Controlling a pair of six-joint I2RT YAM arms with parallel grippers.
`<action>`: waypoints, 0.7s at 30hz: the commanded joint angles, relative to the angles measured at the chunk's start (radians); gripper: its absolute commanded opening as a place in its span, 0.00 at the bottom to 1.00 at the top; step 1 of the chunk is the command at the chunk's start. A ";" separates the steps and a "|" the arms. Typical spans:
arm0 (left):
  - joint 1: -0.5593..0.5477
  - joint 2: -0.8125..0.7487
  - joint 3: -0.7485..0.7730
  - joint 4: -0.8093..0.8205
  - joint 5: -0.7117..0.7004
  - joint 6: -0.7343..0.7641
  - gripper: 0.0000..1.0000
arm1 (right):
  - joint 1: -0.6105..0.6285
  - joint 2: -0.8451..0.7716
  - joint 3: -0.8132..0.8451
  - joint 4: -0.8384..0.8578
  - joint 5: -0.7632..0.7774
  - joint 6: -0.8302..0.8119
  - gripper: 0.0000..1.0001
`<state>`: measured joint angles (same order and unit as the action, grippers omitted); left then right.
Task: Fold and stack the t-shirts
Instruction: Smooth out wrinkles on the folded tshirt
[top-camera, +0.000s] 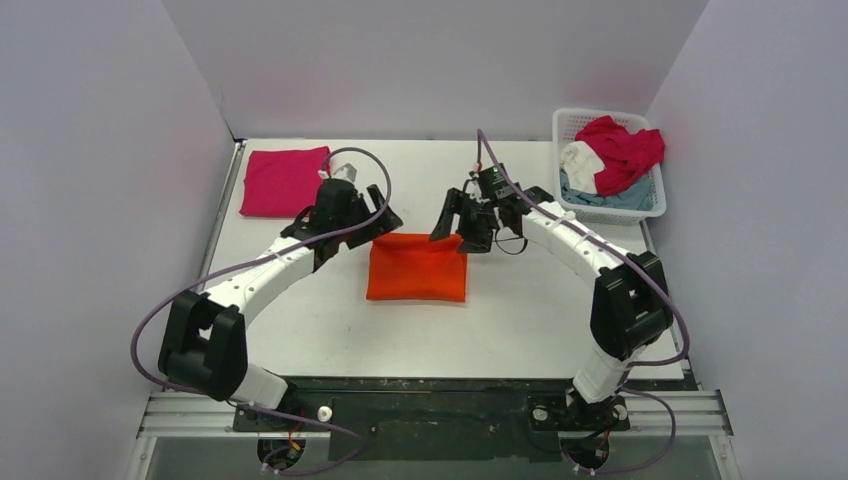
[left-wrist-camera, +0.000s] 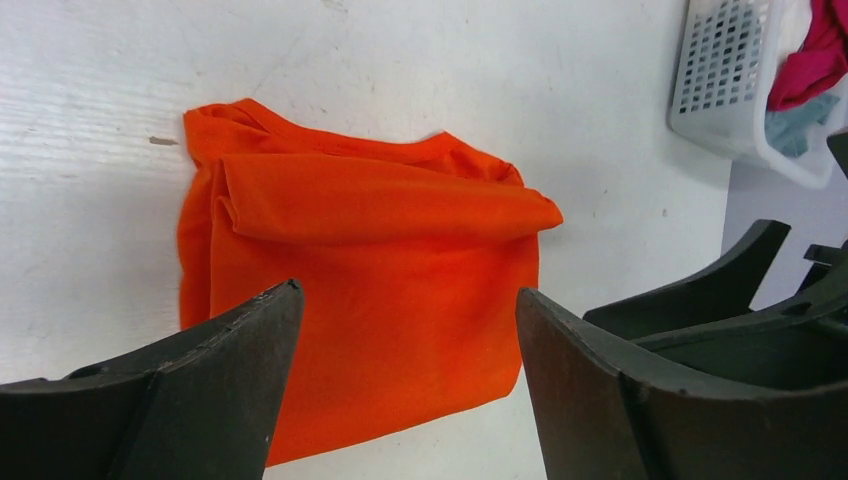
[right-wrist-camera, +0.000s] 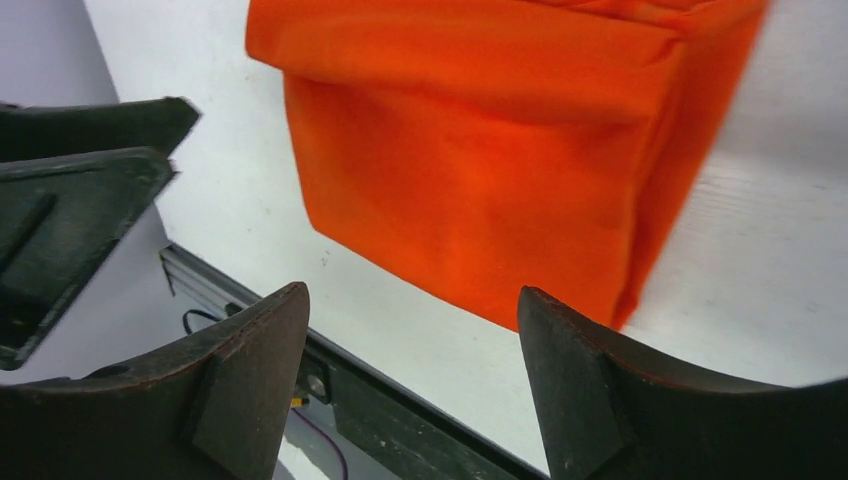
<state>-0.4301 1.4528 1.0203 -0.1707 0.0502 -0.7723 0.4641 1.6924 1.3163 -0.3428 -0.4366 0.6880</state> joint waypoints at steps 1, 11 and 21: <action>0.008 0.071 0.005 0.081 0.118 0.025 0.88 | 0.024 0.076 -0.010 0.162 -0.047 0.081 0.72; 0.077 0.327 0.107 0.183 0.203 0.036 0.91 | -0.020 0.289 0.141 0.259 0.047 0.083 0.72; 0.088 0.473 0.143 0.174 0.155 0.045 0.91 | -0.058 0.437 0.124 0.321 0.067 0.095 0.71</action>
<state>-0.3439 1.8870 1.1316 -0.0277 0.2329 -0.7490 0.4118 2.0773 1.4292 -0.0391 -0.4068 0.7742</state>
